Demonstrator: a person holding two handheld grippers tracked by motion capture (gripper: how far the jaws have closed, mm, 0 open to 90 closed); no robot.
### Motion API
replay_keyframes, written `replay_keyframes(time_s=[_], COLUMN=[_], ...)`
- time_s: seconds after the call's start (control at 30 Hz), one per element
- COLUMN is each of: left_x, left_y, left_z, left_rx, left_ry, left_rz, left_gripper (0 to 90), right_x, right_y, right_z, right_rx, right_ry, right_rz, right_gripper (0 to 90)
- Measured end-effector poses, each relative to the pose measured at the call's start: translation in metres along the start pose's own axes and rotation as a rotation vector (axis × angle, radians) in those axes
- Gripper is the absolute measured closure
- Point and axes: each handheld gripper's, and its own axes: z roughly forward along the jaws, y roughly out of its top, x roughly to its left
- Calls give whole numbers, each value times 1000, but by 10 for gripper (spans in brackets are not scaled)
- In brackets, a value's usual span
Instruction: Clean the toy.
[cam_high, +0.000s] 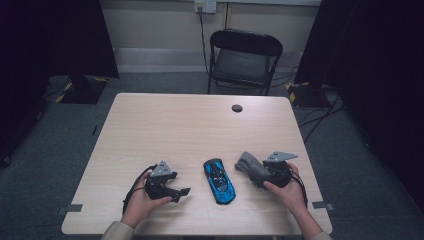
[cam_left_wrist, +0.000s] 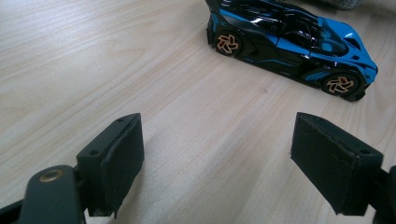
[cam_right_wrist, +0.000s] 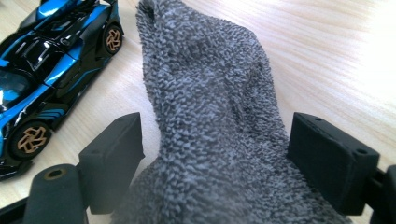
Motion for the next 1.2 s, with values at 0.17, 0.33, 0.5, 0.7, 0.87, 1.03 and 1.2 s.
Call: replay_keyframes(time_s=[0.17,0.33,0.5,0.7,0.87,1.03,1.2], left_x=[0,0,0,1,2,2,2], left_y=[0,0,0,-2,-1,0,0], left_z=[0,0,0,-1,-3,-6,-7], left_rx=[-5,-4,-3,2,-4,-5,5], left_ry=[-2,-1,0,-1,-3,-3,1], left_rz=[-7,-10,-13,-11,-13,-19,-18], left_gripper=[170,169,169,166,165,164,165], right_x=[1,3,2,2,1,3,4], right_y=[0,2,3,2,1,0,-2], right_z=[-4,-11,-18,-23,-25,-30,-36], right_rx=[-9,-16,-24,-15,-20,-24,-21], right_ry=[16,26,52,59,67,75,84], right_rz=[6,-9,-4,-11,-8,-19,-30], right_gripper=[154,148,148,148,148,148,148])
